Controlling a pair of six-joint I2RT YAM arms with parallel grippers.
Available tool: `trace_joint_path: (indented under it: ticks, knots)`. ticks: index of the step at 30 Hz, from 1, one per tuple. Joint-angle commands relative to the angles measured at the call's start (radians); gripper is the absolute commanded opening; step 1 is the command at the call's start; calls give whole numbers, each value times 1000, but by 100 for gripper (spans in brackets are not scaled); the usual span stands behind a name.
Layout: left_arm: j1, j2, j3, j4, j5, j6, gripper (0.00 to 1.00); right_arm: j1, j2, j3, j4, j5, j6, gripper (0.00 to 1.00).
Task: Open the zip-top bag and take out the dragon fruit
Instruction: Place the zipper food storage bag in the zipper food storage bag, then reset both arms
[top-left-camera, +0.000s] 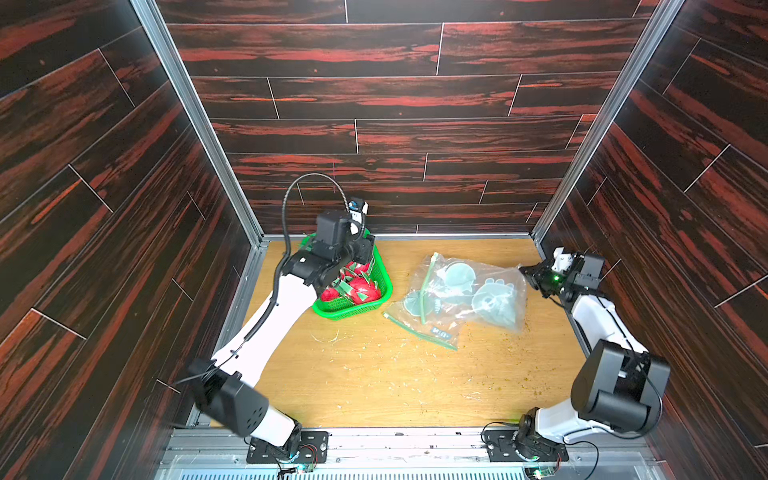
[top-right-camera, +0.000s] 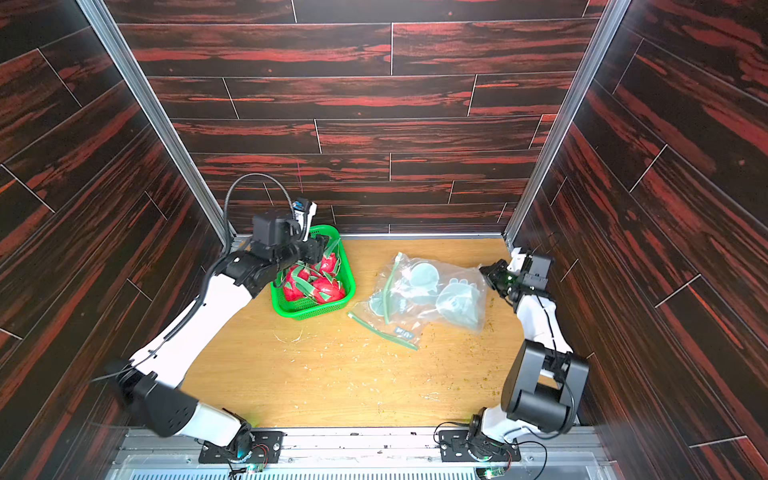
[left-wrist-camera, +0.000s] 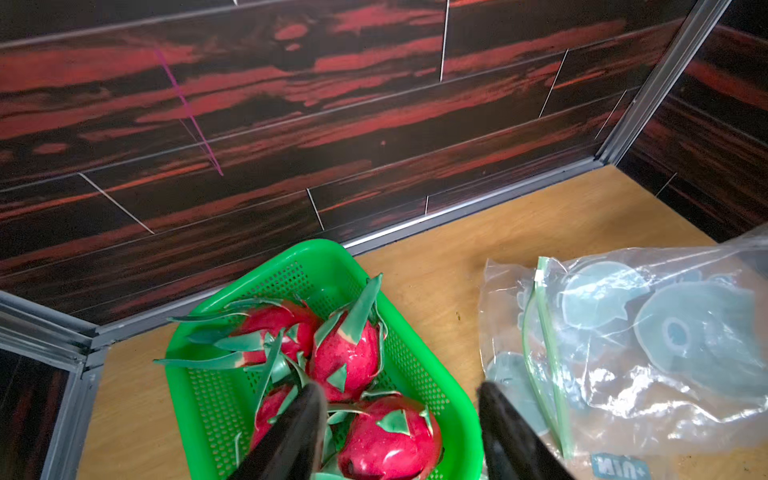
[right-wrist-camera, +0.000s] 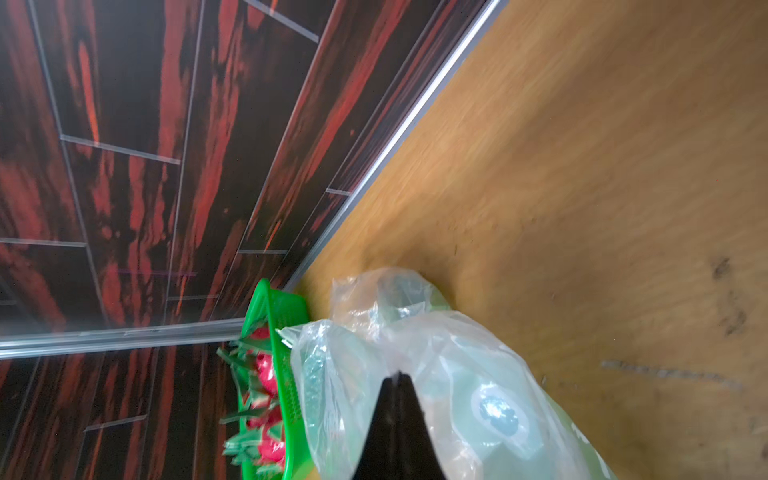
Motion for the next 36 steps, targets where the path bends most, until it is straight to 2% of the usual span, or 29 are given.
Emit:
trace_joint_path:
  ticks: [1,6,11,14,16,20,24,26,29,31,36]
  knots:
    - [-1,-57,-82,122,-87,-5,63,-6,43,66,-30,64,-47,6]
    - [0,-130,-243,279,-263,-9,66,-6,95,145,-61,119,-98,29]
    - [14,-169,-375,405,-433,-57,74,-7,68,184,-126,208,-153,48]
    - [43,-187,-430,435,-471,-110,79,-6,3,152,-131,236,-177,51]
    - [57,-198,-473,461,-474,-71,82,-6,-49,114,-124,261,-191,53]
    - [102,-233,-598,520,-571,-34,91,-6,-159,17,-100,318,-222,57]
    - [174,-276,-761,633,-588,-129,95,-6,-249,-103,-43,392,-241,64]
    - [195,-277,-841,713,-619,-136,96,-6,-276,-167,-5,428,-259,66]
    - [224,-256,-917,796,-634,-122,98,-6,-318,-319,142,460,-304,69]
    - [239,-241,-959,857,-633,-98,98,-7,-330,-415,259,439,-346,71]
    - [267,-178,-1020,968,-646,-46,100,-3,-266,-578,518,448,-381,73]
